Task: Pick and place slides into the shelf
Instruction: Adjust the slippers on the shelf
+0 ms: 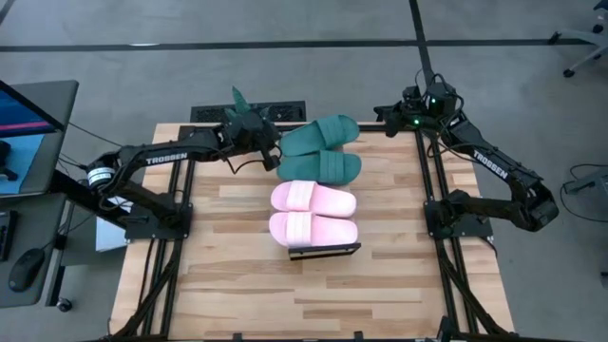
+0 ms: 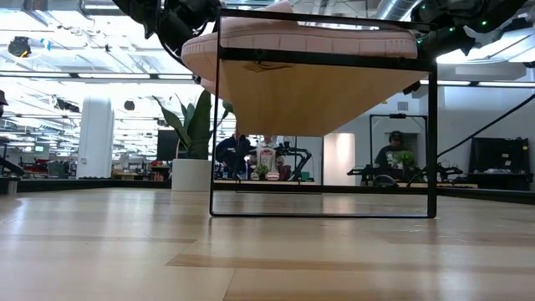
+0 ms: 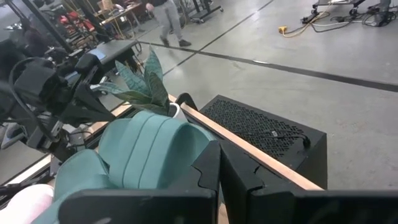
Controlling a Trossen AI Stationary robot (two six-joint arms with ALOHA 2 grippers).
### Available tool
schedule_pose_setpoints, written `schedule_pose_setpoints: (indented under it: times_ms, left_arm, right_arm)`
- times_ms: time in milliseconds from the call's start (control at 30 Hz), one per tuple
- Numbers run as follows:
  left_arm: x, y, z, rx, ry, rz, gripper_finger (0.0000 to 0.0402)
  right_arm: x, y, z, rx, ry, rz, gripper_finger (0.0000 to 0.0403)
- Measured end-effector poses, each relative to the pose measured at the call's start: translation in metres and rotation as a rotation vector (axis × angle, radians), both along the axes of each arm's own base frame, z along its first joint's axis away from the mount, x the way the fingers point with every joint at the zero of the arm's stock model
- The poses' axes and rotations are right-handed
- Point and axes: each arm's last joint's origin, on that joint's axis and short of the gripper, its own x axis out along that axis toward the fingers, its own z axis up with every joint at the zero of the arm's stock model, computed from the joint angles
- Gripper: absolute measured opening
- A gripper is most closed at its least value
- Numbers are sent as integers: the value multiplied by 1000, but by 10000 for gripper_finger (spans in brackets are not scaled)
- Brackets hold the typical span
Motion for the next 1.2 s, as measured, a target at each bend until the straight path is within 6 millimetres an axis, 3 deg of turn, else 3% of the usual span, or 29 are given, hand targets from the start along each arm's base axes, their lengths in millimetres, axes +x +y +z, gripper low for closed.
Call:
schedule_pose_setpoints:
  times_ms: [200,367,600,733,867,1033,1200]
  left_arm:
    - [-4,-1,1,20,28,52,0]
    - [-15,-3,16,73,0,123,0]
    - [-52,-21,71,137,-274,197,0]
    - [-77,-42,103,156,-468,173,0]
    - [-98,-60,121,176,-573,135,0]
    - [-110,-74,129,185,-613,133,0]
    - [-110,-80,126,176,-587,127,0]
  right_arm:
    - [-1,-1,1,-39,19,-22,1]
    - [-3,-3,1,-83,47,-53,1]
    - [-1,-9,-2,-146,74,-32,1]
    - [10,-20,-13,-120,77,-6,1]
    - [23,-29,-27,-73,77,23,1]
    - [39,-45,-29,-54,113,50,1]
    - [61,-59,-26,-43,193,115,1]
